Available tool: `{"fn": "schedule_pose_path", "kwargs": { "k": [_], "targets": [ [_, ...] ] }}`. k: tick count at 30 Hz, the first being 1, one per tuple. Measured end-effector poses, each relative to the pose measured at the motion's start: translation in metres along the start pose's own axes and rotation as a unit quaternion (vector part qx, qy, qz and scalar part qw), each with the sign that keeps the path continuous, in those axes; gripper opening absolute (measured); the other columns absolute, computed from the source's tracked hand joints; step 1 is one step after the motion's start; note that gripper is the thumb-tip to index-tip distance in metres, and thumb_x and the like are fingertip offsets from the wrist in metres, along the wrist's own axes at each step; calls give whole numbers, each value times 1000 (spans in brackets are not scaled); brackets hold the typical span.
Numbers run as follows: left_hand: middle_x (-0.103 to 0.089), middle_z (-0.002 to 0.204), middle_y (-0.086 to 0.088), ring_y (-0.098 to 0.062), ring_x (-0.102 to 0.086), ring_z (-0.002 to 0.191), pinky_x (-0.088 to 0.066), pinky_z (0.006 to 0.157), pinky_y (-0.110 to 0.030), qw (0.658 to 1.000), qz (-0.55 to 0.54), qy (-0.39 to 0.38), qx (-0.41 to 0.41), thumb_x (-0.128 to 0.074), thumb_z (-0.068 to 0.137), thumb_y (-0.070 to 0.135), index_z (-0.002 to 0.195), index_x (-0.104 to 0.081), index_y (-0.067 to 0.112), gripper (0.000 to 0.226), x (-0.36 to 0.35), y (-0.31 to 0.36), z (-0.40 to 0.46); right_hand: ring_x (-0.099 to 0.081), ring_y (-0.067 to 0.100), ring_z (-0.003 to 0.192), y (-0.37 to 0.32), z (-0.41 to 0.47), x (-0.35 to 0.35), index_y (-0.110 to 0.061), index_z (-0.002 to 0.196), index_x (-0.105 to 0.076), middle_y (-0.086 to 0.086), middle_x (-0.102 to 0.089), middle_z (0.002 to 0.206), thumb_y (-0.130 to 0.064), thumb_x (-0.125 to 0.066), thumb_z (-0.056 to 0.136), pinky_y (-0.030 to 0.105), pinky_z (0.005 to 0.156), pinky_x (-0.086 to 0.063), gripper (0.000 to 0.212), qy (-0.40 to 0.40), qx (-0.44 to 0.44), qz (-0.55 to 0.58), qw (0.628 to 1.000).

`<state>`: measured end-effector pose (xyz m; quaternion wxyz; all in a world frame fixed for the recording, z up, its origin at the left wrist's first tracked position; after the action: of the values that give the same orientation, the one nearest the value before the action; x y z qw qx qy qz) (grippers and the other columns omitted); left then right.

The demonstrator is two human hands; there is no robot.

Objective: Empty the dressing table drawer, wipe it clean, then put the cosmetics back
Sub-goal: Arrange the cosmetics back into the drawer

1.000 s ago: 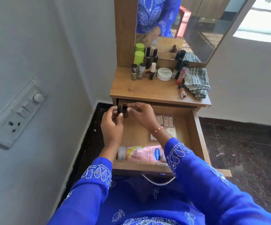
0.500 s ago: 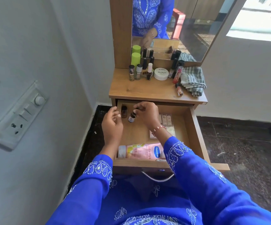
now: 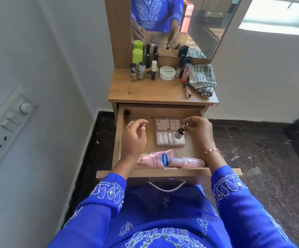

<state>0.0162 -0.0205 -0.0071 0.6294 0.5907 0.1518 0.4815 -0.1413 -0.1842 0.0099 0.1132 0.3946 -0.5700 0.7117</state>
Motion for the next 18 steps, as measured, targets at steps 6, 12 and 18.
{"fn": "schedule_pose_path", "kwargs": {
  "k": [6,12,18],
  "targets": [
    [-61,97,2,-5,-57,84,-47,77,-11,996,7,-92,-6,-50,88,4,101,-66,12,22,-28,7,-13,-65,26,85,40,-10,18,-6,92,-72,15,-71,94,2,-61,78,21,75,-45,20,6,-12,-100,995],
    [-65,99,-2,-10,-57,82,-49,79,-25,993,34,-113,28,-52,87,5,96,-67,13,19,-25,-3,-12,-58,36,93,44,-21,12,-4,96,-70,21,-66,94,0,-54,82,37,78,-49,22,-14,26,-203,979],
    [-65,102,-4,-10,-56,84,-49,77,-23,990,48,-125,35,-51,89,6,99,-66,11,19,-23,-4,-12,-55,33,94,44,-25,12,-2,85,-63,15,-65,91,-3,-53,82,30,61,-35,11,-8,50,-293,955]
  ]
}}
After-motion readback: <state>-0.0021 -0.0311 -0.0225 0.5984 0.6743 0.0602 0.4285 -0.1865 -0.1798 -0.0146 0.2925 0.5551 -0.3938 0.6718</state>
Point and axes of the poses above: each hand's wrist, its own z-axis towards the middle knuckle, its own x-axis out of the back of the hand, y = z × x, the point moved 7 cm from there along z, towards the middle knuckle
